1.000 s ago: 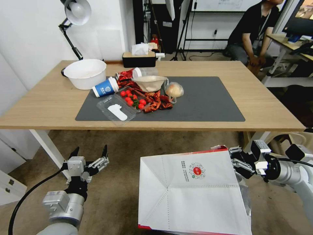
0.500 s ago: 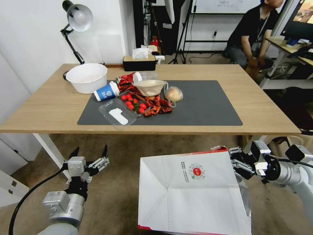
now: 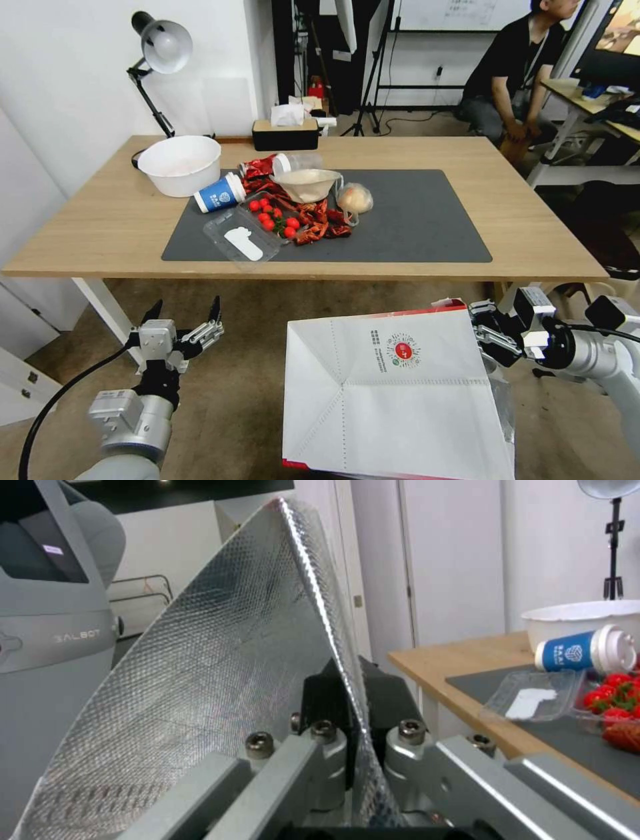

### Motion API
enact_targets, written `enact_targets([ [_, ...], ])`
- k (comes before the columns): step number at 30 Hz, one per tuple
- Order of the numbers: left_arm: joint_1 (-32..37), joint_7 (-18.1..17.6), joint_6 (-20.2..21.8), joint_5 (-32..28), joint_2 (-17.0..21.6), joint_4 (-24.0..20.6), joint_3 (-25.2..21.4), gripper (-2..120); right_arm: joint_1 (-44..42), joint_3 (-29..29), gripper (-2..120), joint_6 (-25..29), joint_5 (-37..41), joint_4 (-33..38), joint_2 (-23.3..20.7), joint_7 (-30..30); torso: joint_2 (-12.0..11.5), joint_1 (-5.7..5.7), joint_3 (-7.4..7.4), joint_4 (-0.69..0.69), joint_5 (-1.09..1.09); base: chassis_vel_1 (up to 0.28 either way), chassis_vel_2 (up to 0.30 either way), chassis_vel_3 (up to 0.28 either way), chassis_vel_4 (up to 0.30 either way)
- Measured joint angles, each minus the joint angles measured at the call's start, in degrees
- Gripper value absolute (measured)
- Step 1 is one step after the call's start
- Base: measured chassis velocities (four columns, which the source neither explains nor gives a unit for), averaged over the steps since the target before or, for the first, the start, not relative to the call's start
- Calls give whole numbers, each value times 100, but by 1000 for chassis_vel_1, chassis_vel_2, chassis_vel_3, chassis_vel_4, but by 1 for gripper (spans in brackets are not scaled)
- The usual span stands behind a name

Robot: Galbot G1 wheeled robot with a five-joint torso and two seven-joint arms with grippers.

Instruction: Pick up the food delivery bag from the floor and place it on the table.

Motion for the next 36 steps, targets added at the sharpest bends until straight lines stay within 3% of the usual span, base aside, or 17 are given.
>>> enact_targets([
  [16, -12, 2, -158, -24, -4, 78, -11, 100, 29, -18, 0, 0, -20, -7, 37, 0, 409, 178, 230, 0, 0, 0, 0, 0, 0],
  [36, -9, 83, -325, -17, 23, 159, 13, 100, 3, 2, 0, 96, -21, -18, 23, 88, 382, 169, 212, 0, 0, 0, 0, 0, 0],
])
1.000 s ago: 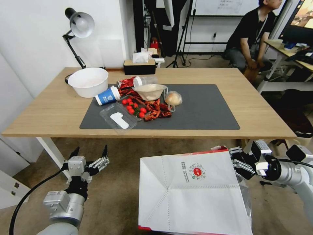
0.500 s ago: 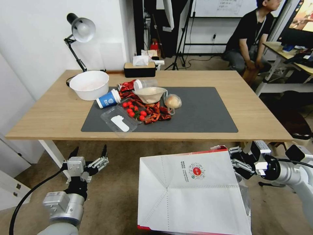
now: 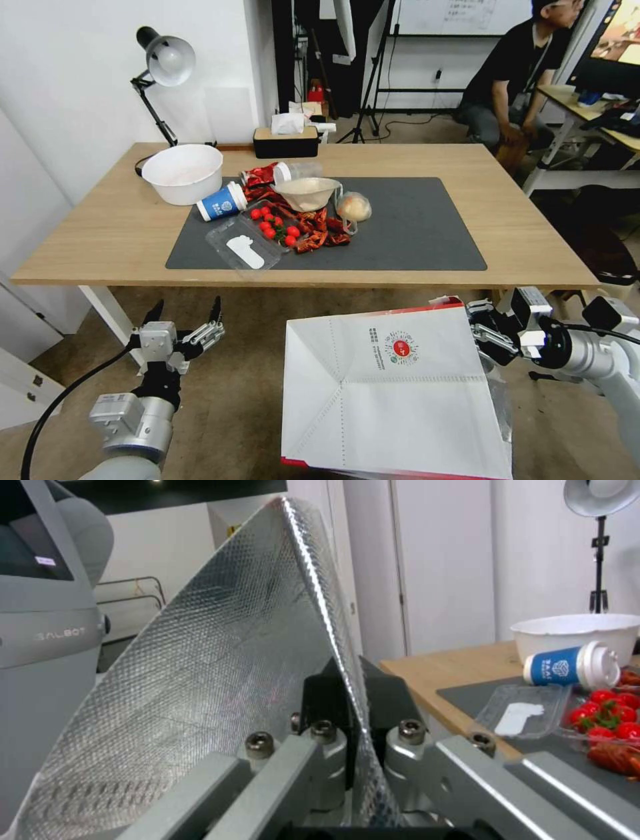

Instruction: Pick up the food delivery bag from the floor and place it on the table.

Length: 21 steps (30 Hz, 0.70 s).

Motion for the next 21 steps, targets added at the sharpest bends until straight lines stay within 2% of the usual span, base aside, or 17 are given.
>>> enact_targets([
  [11, -18, 3, -56, 14, 4, 28, 11, 100, -186, 363, 0, -69, 553, 180, -261, 149, -18, -9, -10, 0, 0, 0, 0, 0, 0],
  [15, -12, -1, -80, 20, 2, 28, 22, 100, -324, 687, 0, -149, 1055, 346, -377, 413, -22, -11, -13, -1, 0, 0, 0, 0, 0],
  [19, 26, -10, -133, 32, -5, 24, 36, 100, -413, 1135, 0, -190, 1926, 576, -528, 1028, -28, -13, -16, -1, 0, 0, 0, 0, 0],
  [21, 29, -12, -140, 33, -3, 20, 36, 100, -413, 1205, 0, -171, 2101, 633, -569, 1221, -29, -13, -17, -1, 0, 0, 0, 0, 0],
])
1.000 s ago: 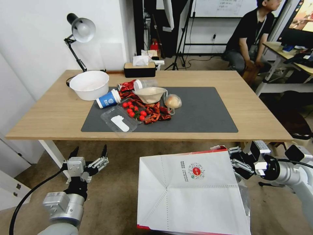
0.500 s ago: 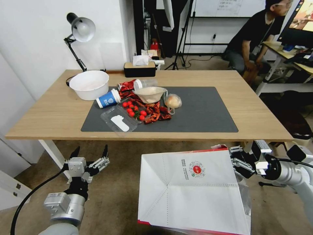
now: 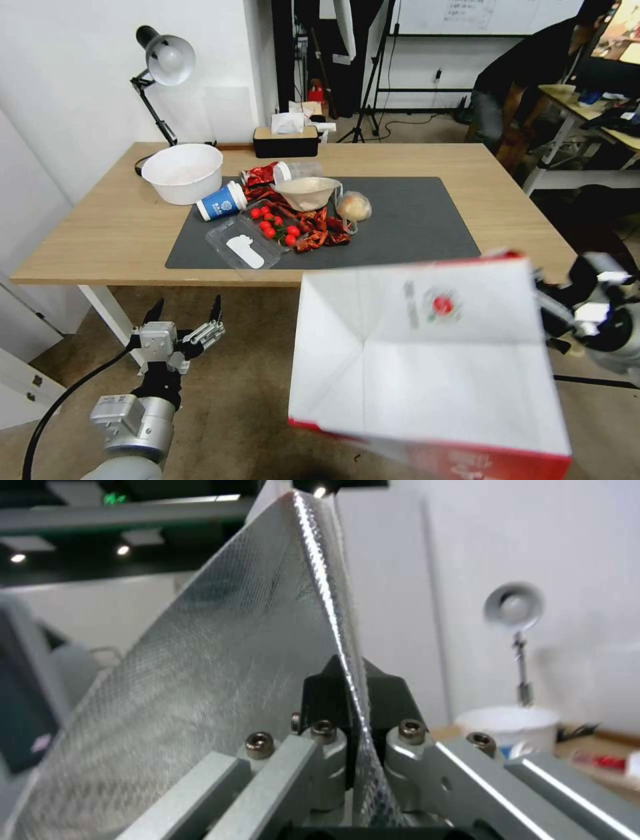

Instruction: Pick up the food delivery bag from the floor and place it on the table.

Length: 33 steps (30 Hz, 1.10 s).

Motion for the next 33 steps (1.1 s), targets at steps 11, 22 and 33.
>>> enact_targets([
  [11, 2, -16, -14, 4, -10, -34, -10, 100, 75, 116, 0, 244, 650, 311, -169, 1159, -3, -2, -2, 0, 0, 0, 0, 0, 0],
  [22, 49, 2, -103, 66, -55, 11, -14, 100, 794, -285, 0, 1148, 1239, 1019, -433, 5048, -9, -4, -5, 1, 0, 0, 0, 0, 0],
  [33, -137, 3, -150, -28, 144, 283, 78, 100, 993, -338, 0, 1192, 1125, 1001, -534, 7669, -13, -6, -7, 0, 0, 0, 0, 0, 0],
])
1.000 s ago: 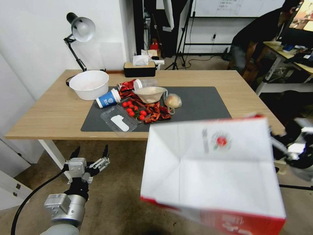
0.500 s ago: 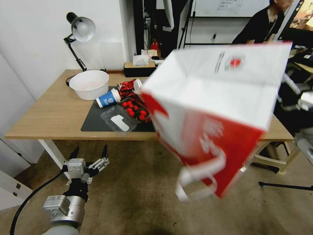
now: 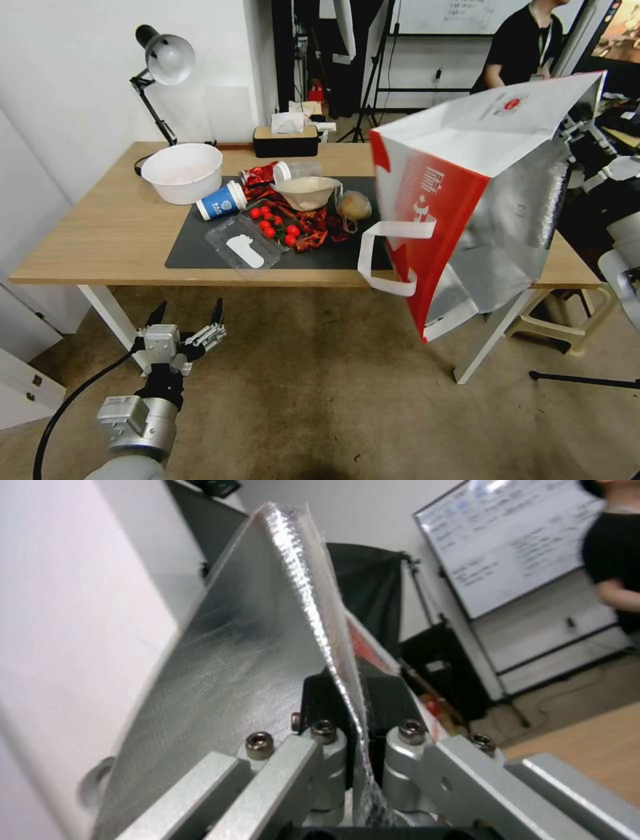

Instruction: Pick up the food delivery bag from the floor and place it on the table.

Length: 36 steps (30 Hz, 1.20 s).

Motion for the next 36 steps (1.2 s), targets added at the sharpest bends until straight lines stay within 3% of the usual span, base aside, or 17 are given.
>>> enact_targets([
  [9, -134, 15, 25, -122, 169, 168, 53, 100, 36, -80, 0, -227, -100, -250, 87, 643, -1, 0, -1, 0, -1, 0, 0, 0, 0],
  [24, -239, 59, 103, -217, 231, 251, 81, 100, 269, -171, 0, -535, -49, -527, -85, 1227, -2, 0, -2, 0, -1, 0, 0, 0, 0],
  [36, -171, 154, -10, -129, 189, 232, 58, 100, 980, -807, 0, -779, -16, -849, -277, 1541, -3, 0, -1, 1, -1, 0, 0, 0, 0],
])
